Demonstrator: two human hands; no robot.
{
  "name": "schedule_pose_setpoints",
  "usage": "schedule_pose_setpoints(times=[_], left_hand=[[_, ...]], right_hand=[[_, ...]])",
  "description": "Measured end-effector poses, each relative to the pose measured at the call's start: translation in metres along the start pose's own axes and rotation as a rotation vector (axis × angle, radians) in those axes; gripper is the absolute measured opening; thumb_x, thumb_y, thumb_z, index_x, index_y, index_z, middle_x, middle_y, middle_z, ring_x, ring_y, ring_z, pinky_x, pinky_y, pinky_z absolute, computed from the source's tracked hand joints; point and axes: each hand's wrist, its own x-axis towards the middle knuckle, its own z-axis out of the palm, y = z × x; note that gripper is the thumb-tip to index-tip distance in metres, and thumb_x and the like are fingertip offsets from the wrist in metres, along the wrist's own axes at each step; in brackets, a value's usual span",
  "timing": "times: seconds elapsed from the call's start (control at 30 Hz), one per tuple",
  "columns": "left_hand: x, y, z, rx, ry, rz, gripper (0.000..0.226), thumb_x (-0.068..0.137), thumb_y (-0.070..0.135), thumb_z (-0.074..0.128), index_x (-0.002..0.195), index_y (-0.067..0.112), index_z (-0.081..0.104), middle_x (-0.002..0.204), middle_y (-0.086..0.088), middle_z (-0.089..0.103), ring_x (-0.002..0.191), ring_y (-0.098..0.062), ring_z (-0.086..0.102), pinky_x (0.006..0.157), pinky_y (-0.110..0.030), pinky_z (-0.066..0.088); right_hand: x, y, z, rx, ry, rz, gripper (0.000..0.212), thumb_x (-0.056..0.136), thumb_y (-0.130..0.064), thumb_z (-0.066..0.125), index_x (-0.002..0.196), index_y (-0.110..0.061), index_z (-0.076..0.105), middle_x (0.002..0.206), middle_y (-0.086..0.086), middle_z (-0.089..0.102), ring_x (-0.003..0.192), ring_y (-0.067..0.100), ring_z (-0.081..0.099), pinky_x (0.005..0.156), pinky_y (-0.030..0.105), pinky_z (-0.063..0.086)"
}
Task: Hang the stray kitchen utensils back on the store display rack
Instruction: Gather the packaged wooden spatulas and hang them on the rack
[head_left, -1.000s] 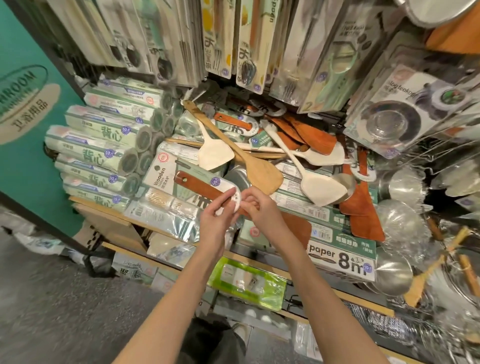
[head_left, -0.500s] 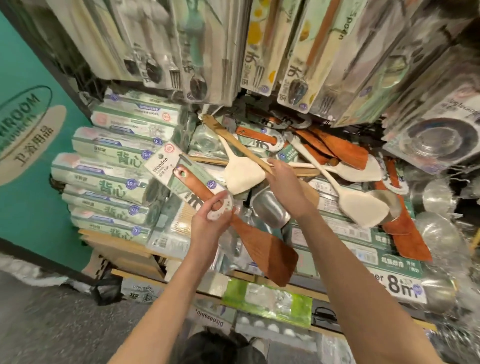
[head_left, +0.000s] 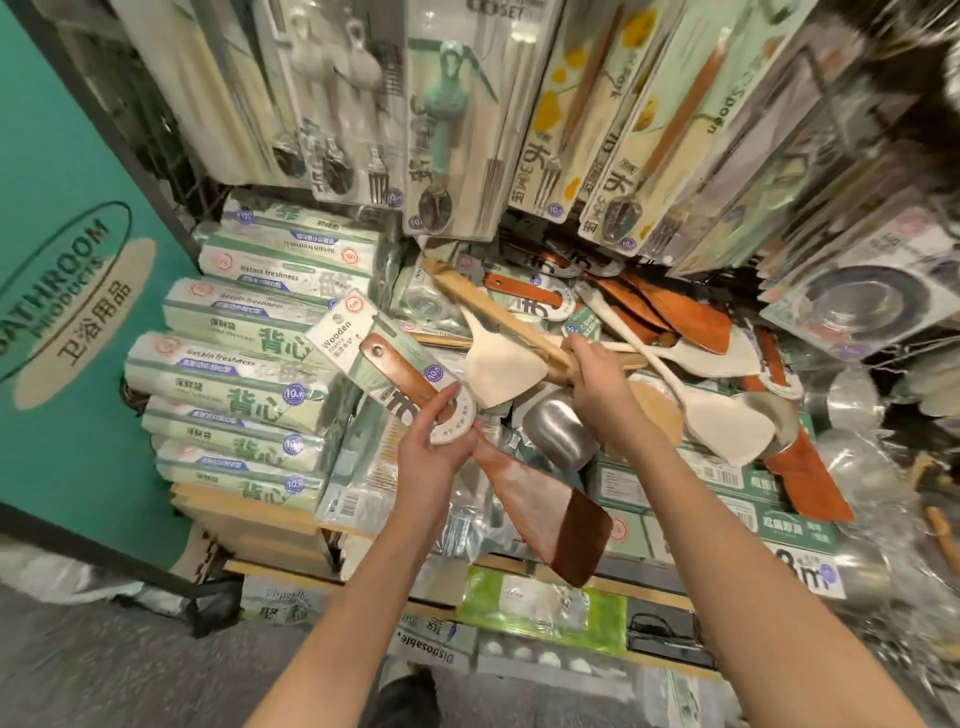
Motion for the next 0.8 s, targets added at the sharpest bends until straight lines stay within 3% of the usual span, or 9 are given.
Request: schedule_pose_setpoints(times=[0.2, 0.27, 0.33, 0.4, 0.53, 0.6, 0.67, 0.73, 0.8], left_hand=[[-0.003, 0.015, 0.018, -0.060, -0.033, -0.005, 0.054, 0.074, -0.015, 0.065, 0.104, 0.029, 0.067, 0.120, -0.017, 0.062, 0.112, -0.031, 0.060, 0.093, -0.038, 0.049], [-0.007, 0.018, 0.023, -0.061, -0.033, -0.005, 0.052, 0.075, -0.015, 0.065, 0.105, 0.028, 0.066, 0.122, -0.021, 0.060, 0.113, -0.033, 0.059, 0.094, -0.040, 0.048], [-0.014, 0.019, 0.029, -0.066, -0.040, -0.010, 0.050, 0.077, -0.014, 0.063, 0.107, 0.026, 0.065, 0.123, -0.018, 0.060, 0.114, -0.032, 0.058, 0.091, -0.037, 0.051], [-0.021, 0.019, 0.038, -0.068, -0.043, -0.017, 0.051, 0.077, -0.015, 0.062, 0.110, 0.023, 0.064, 0.122, -0.016, 0.062, 0.110, -0.029, 0.061, 0.085, -0.031, 0.053], [-0.039, 0.017, 0.065, 0.023, -0.035, 0.034, 0.051, 0.077, -0.010, 0.066, 0.118, 0.020, 0.062, 0.114, -0.003, 0.064, 0.102, -0.016, 0.064, 0.086, -0.031, 0.053], [-0.048, 0.017, 0.080, 0.100, -0.056, 0.093, 0.049, 0.076, 0.000, 0.072, 0.119, 0.023, 0.062, 0.107, 0.010, 0.063, 0.093, -0.001, 0.064, 0.079, -0.021, 0.053], [-0.055, 0.017, 0.096, 0.108, -0.086, 0.116, 0.047, 0.077, 0.001, 0.072, 0.119, 0.021, 0.062, 0.110, 0.007, 0.062, 0.098, -0.005, 0.063, 0.081, -0.022, 0.053], [-0.062, 0.018, 0.113, 0.118, -0.098, 0.147, 0.045, 0.079, -0.002, 0.069, 0.119, 0.017, 0.062, 0.117, 0.002, 0.062, 0.110, -0.016, 0.060, 0.093, -0.034, 0.051], [-0.071, 0.016, 0.131, 0.169, -0.093, 0.224, 0.043, 0.079, 0.000, 0.069, 0.117, 0.019, 0.062, 0.118, 0.005, 0.062, 0.113, -0.013, 0.058, 0.097, -0.035, 0.049]], right_hand=[[-0.026, 0.011, -0.021, -0.013, -0.075, -0.056, 0.047, 0.092, 0.005, 0.043, 0.132, -0.019, 0.048, 0.134, 0.005, 0.051, 0.124, 0.022, 0.045, 0.104, 0.038, 0.039], [-0.034, 0.014, -0.026, 0.000, -0.080, 0.007, 0.044, 0.091, 0.002, 0.046, 0.127, -0.021, 0.047, 0.122, 0.005, 0.056, 0.108, 0.021, 0.054, 0.085, 0.034, 0.046], [-0.048, 0.019, -0.031, 0.057, -0.062, 0.046, 0.028, 0.094, -0.008, 0.045, 0.115, -0.026, 0.047, 0.097, -0.001, 0.058, 0.082, 0.014, 0.057, 0.060, 0.029, 0.040], [-0.066, 0.024, -0.036, 0.124, -0.004, -0.008, 0.011, 0.097, -0.022, 0.043, 0.102, -0.031, 0.043, 0.082, -0.011, 0.052, 0.069, 0.003, 0.050, 0.052, 0.022, 0.032], [-0.092, 0.032, -0.051, 0.238, 0.021, -0.021, 0.006, 0.099, -0.024, 0.039, 0.097, -0.027, 0.043, 0.081, -0.007, 0.055, 0.073, 0.017, 0.053, 0.058, 0.031, 0.035], [-0.101, 0.035, -0.063, 0.356, 0.044, 0.013, 0.012, 0.099, -0.019, 0.036, 0.097, -0.024, 0.047, 0.083, -0.007, 0.060, 0.082, 0.020, 0.057, 0.068, 0.033, 0.042], [-0.110, 0.041, -0.077, 0.492, 0.098, -0.019, 0.016, 0.098, -0.012, 0.037, 0.100, -0.021, 0.050, 0.087, -0.003, 0.064, 0.087, 0.018, 0.061, 0.079, 0.034, 0.046], [-0.120, 0.050, -0.092, 0.600, 0.133, -0.061, 0.023, 0.096, -0.007, 0.041, 0.101, -0.028, 0.049, 0.086, -0.002, 0.063, 0.085, 0.009, 0.061, 0.081, 0.023, 0.046], [-0.129, 0.059, -0.107, 0.688, 0.143, -0.077, 0.031, 0.095, -0.007, 0.045, 0.097, -0.038, 0.049, 0.083, -0.008, 0.061, 0.079, 0.001, 0.061, 0.074, 0.010, 0.044]])
